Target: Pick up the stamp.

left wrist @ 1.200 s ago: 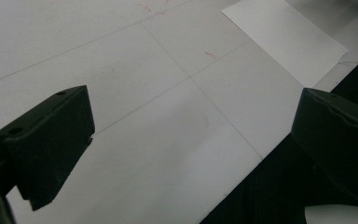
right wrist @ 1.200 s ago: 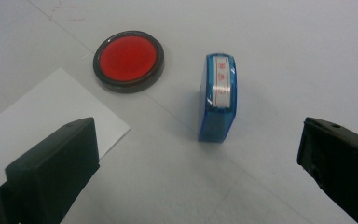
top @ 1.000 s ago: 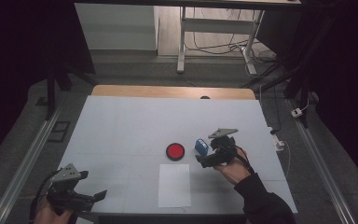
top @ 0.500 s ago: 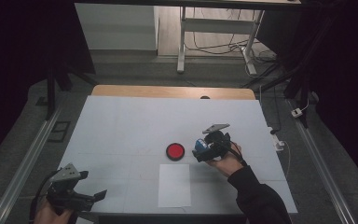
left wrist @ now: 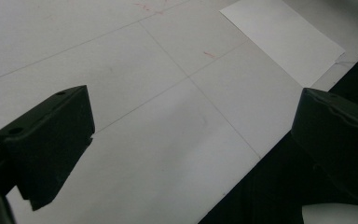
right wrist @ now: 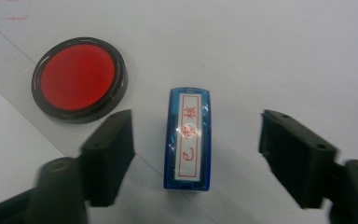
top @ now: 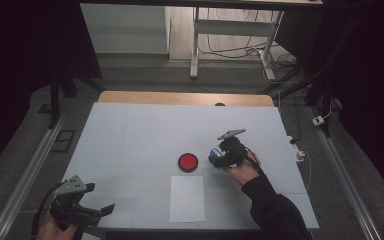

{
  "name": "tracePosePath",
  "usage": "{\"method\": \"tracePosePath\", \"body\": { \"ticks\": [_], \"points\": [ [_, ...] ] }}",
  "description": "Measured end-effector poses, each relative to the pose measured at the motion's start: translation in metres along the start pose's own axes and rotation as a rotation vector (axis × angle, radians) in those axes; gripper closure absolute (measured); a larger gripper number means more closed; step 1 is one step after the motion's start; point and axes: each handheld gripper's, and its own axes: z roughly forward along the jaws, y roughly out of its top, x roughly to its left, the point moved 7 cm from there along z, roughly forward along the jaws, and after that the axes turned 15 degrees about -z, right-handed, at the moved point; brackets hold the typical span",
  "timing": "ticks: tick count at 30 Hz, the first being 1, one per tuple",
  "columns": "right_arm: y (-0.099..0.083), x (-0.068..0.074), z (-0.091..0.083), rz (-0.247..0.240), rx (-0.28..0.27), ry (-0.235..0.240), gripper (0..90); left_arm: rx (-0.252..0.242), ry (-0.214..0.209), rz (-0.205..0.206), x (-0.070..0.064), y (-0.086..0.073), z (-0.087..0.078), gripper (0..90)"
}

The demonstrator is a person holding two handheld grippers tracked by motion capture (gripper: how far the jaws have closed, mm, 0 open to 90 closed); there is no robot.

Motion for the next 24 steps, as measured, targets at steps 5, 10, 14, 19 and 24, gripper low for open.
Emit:
{"method": "tracePosePath", "body": {
  "ticks": [5,10,14,19,24],
  "points": [
    [0.0017,0.0015,0.0003,0.012,0.004,0.026,49.4,0.001,0.001,0.002,-0.0002,0.0,0.0002,0.0],
    [0.0031,0.0029,0.0,0.024,0.012,0.031,61.5,0.003,0.002,0.005,-0.0003,-0.0002,0.0002,0.0],
    [0.0034,0.002,-0.0003,0.022,0.022,0.02,70.0,0.004,0.002,0.006,-0.0004,-0.0002,0.0002,0.1],
    [0.0028,0.0011,-0.0015,0.003,0.018,0.027,70.4,0.007,0.002,0.01,-0.0009,-0.0004,0.0006,0.2],
    [0.0044,0.0001,-0.0086,-0.005,-0.009,0.043,70.5,0.011,0.005,0.014,-0.0012,-0.0005,0.001,0.3]
  ]
}}
